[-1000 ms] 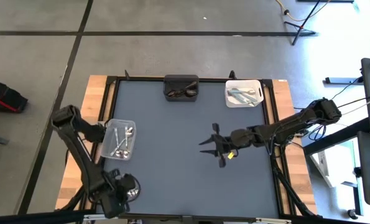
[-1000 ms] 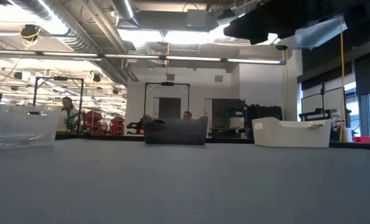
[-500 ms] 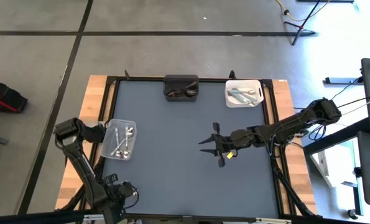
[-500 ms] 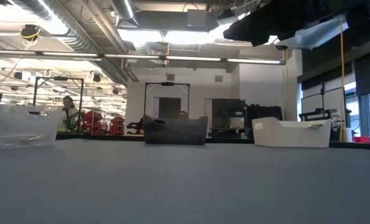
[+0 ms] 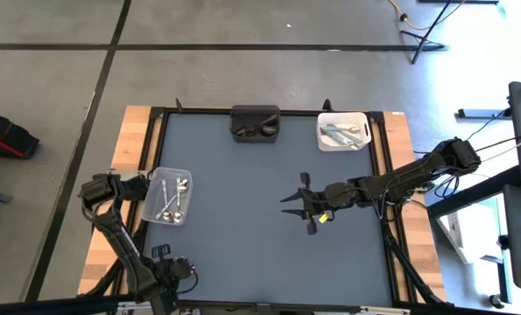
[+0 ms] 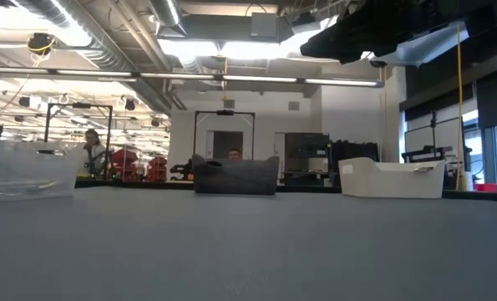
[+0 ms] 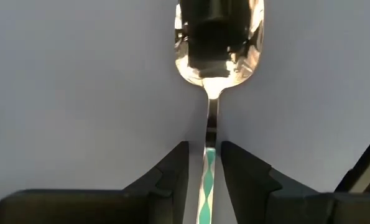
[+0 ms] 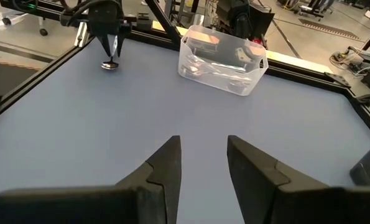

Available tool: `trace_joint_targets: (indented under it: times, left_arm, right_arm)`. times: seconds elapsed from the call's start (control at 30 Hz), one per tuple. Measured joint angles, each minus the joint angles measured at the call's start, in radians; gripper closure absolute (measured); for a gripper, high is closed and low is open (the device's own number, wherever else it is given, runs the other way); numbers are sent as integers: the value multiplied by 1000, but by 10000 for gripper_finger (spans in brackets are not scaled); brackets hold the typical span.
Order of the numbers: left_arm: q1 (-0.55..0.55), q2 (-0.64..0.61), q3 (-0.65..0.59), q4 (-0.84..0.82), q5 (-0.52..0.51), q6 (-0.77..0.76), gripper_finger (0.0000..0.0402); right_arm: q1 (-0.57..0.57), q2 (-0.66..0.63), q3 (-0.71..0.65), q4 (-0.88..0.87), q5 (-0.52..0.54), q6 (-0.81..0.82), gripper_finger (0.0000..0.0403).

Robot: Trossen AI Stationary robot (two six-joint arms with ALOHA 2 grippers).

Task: Sort silverware by color (type)
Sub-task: Put the blue spoon into the transparent bin

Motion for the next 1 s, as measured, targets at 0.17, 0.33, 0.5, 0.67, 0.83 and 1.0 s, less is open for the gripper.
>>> trace_joint_targets:
  times: [0.17, 0.33, 0.5, 0.67, 0.83, 1.0]
  left_arm:
    - [7, 5, -7, 4, 22, 9, 322]
    - [19, -3, -9, 19, 7, 56, 384]
    - [38, -20, -12, 20, -35, 74, 388]
    - [59, -84, 10, -32, -182, 95, 389]
    - [72, -196, 64, -152, -417, 113, 389]
    - [87, -314, 99, -302, -727, 103, 379]
  right_arm:
    - [0, 0, 0, 0, 1, 0, 283]
    - [0, 0, 0, 6, 2, -1, 283]
    - [0, 0, 0, 6, 2, -1, 283]
    - [0, 0, 0, 6, 2, -2, 283]
    - [0, 0, 0, 6, 1, -2, 283]
    - [0, 0, 0, 7, 2, -2, 283]
